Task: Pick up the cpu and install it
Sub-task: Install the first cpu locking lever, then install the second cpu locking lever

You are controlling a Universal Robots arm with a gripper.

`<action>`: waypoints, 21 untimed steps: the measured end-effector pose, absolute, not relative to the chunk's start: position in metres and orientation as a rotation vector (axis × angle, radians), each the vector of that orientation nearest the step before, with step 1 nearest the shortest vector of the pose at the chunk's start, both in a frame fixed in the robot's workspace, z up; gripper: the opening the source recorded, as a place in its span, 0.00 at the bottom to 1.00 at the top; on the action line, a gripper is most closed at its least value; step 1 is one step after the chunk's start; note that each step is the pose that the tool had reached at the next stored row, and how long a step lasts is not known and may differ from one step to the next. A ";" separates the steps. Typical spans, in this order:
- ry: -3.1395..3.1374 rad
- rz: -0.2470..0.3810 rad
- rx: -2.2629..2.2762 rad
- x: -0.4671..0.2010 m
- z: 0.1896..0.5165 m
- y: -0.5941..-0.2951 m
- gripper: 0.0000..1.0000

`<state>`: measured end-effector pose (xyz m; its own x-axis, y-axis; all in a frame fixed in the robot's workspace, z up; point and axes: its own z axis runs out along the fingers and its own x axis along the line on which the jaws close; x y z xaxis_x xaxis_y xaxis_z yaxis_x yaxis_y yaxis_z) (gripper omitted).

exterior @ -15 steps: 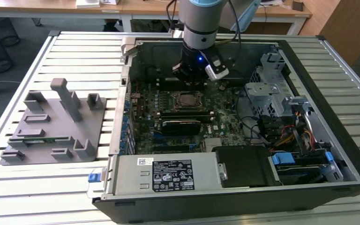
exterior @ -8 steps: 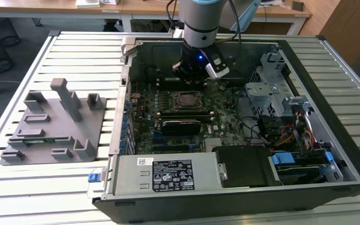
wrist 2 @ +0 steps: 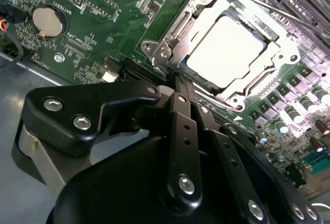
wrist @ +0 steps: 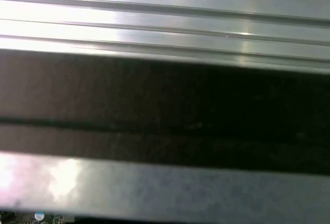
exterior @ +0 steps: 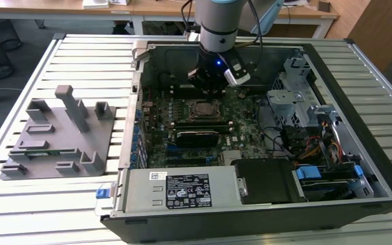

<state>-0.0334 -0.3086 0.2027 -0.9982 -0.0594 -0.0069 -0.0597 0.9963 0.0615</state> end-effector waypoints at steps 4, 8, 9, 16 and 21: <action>3.133 0.099 -0.093 -0.033 0.203 -0.310 0.11; 3.133 0.102 -0.093 -0.031 0.203 -0.312 0.11; 3.134 0.102 -0.093 -0.031 0.203 -0.312 0.11; 3.134 0.102 -0.093 -0.030 0.203 -0.314 0.11; 3.134 0.102 -0.093 -0.029 0.203 -0.317 0.11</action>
